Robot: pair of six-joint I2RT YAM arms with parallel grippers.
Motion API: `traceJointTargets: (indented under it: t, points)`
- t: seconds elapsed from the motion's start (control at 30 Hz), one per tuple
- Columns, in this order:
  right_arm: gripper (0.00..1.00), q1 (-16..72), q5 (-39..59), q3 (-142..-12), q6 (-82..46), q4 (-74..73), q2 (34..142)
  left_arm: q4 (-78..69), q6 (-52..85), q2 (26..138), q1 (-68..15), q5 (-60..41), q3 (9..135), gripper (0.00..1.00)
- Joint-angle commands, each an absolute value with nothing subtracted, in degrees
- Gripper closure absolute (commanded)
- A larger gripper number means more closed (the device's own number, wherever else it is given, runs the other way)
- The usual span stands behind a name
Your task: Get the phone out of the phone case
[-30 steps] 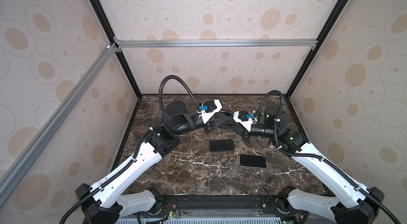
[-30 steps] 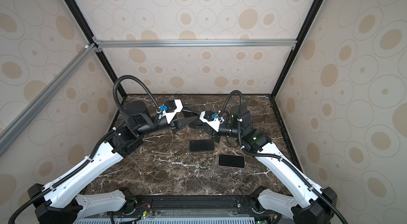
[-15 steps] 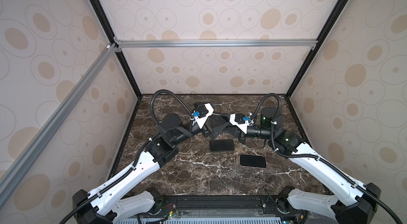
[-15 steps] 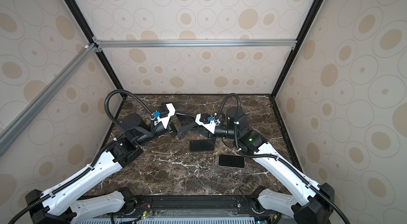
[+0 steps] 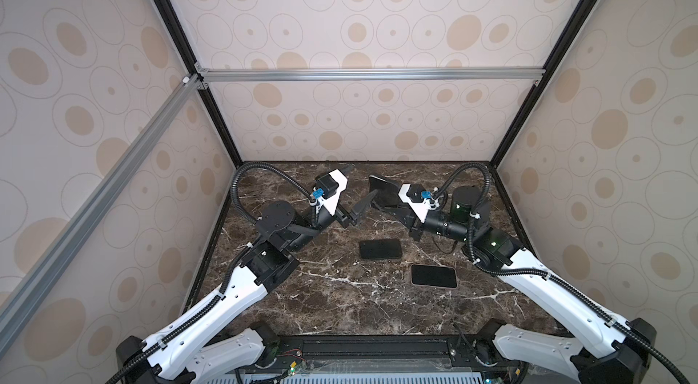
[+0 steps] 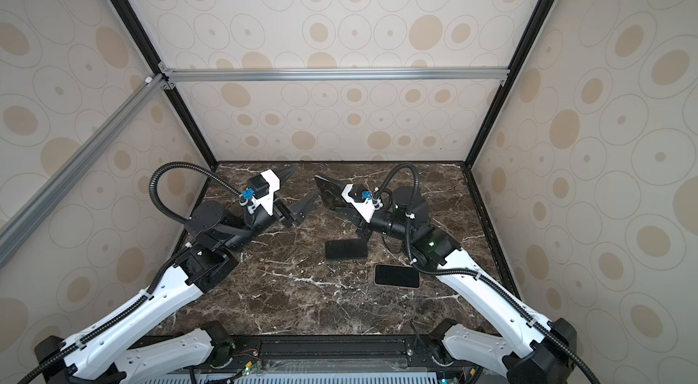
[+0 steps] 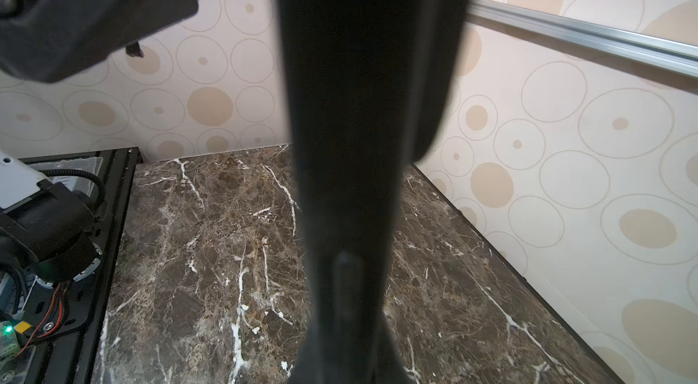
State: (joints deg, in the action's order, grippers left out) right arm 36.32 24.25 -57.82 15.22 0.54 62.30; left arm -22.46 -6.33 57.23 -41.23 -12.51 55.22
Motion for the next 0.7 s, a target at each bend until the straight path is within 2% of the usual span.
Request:
traceJointTargets:
  t: [0.0,0.2,0.37,0.67]
  points:
    - [1.00,36.56,24.11,-58.79,14.06,-3.81,61.69,-24.45,-7.06,58.13,-41.27,-13.60,56.20,0.31]
    - [1.00,36.56,25.56,-59.41,14.07,-3.04,62.39,-22.64,-9.96,59.08,-43.49,-11.25,57.26,0.35]
    - [1.00,36.56,26.10,-59.46,14.13,-2.95,62.49,-22.47,-11.00,59.33,-44.65,-9.94,57.33,0.47]
    - [1.00,36.59,26.44,-59.65,14.40,-1.91,62.71,-22.56,-11.95,59.68,-45.87,-8.53,57.66,0.52]
